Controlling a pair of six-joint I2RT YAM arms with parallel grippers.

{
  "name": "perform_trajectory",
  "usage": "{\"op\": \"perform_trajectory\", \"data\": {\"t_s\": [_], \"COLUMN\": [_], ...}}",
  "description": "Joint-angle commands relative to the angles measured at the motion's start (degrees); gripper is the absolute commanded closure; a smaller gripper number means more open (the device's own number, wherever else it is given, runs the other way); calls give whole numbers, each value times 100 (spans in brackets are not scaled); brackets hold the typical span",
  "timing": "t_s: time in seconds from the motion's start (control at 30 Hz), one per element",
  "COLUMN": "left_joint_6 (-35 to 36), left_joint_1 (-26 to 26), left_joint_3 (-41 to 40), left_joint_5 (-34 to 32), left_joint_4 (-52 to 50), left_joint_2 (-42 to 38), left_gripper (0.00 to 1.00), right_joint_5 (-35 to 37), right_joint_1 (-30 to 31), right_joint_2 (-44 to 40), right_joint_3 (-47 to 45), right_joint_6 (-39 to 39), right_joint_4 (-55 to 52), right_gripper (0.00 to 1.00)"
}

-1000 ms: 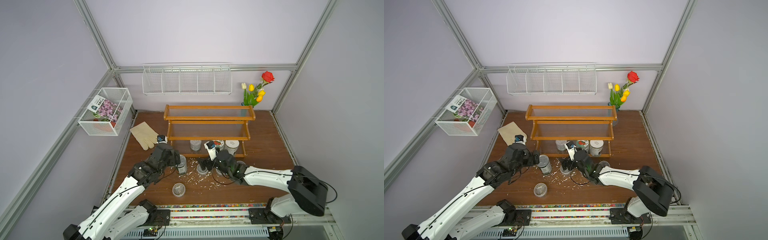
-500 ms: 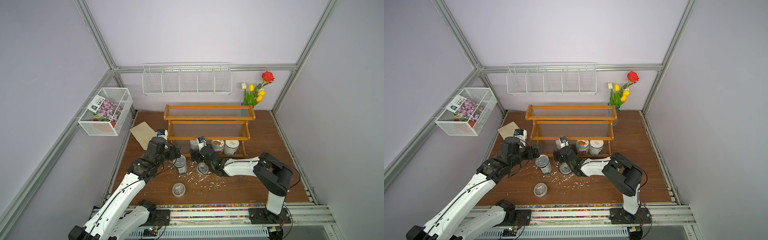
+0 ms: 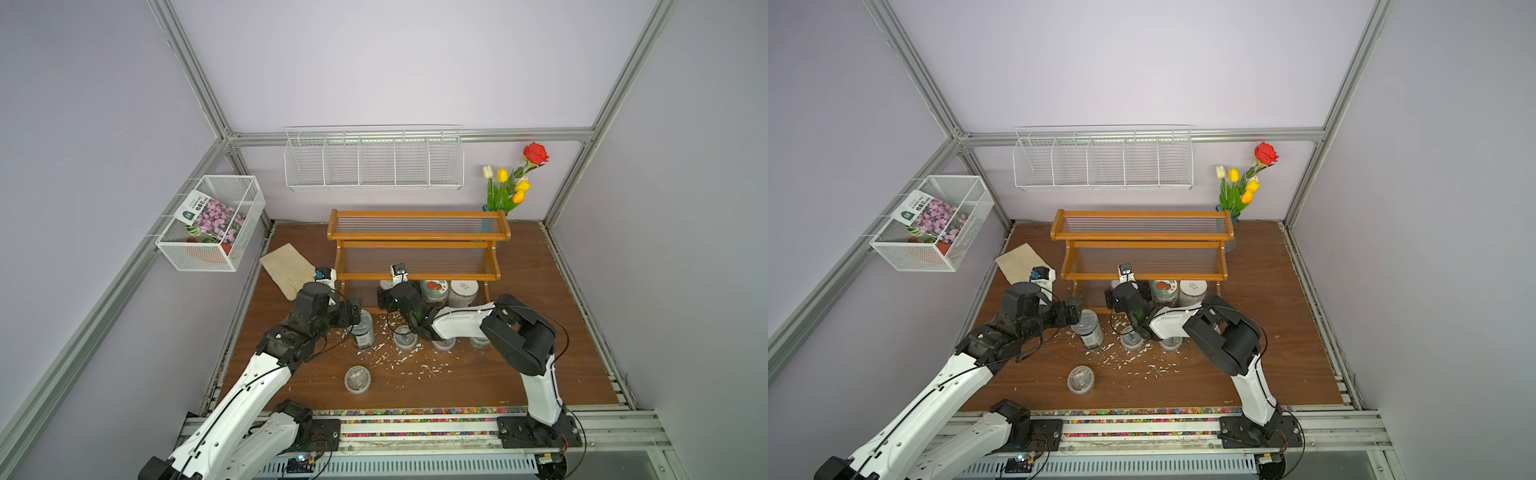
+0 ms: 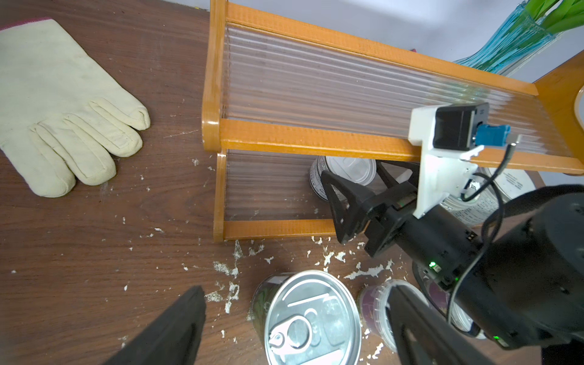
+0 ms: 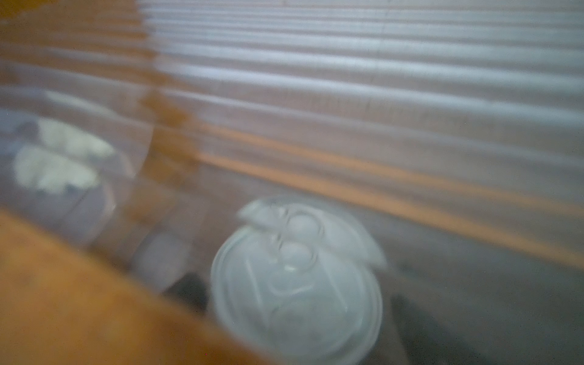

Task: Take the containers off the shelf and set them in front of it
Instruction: 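Pick up a container from the shelf.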

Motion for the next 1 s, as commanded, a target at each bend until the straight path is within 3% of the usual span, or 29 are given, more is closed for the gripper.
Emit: {"op": "perform_trajectory", "data": {"t_s": [0.0, 0.13, 0.3, 0.5, 0.67, 0.97], "left_joint_6": [-55, -97, -148, -122, -79, -26], "left_joint_1": [38, 42, 42, 42, 40, 59], "left_joint_3": [-194, -353, -506, -570, -618, -754], "left_joint_5": [-12, -18, 37, 125, 163, 250], "left_joint_4": [183, 213, 241, 206, 171, 162], "left_joint_2": [-195, -342, -465, -535, -588, -667], "left_gripper": [7, 7, 7, 7, 7, 7], "right_joint_5": [142, 161, -28, 56, 104, 67], "right_joint_1": [-49, -103, -113, -104, -104, -48], "right_joint_2": [160, 257, 381, 503, 541, 289], "right_joint_3": [247, 338, 411, 468, 516, 293], "right_joint_6": [-137, -120, -265, -232, -249, -486], "right_joint_4": [-5, -112, -195, -296, -440, -548], "right_gripper": [2, 5, 17, 10, 12, 33]}}
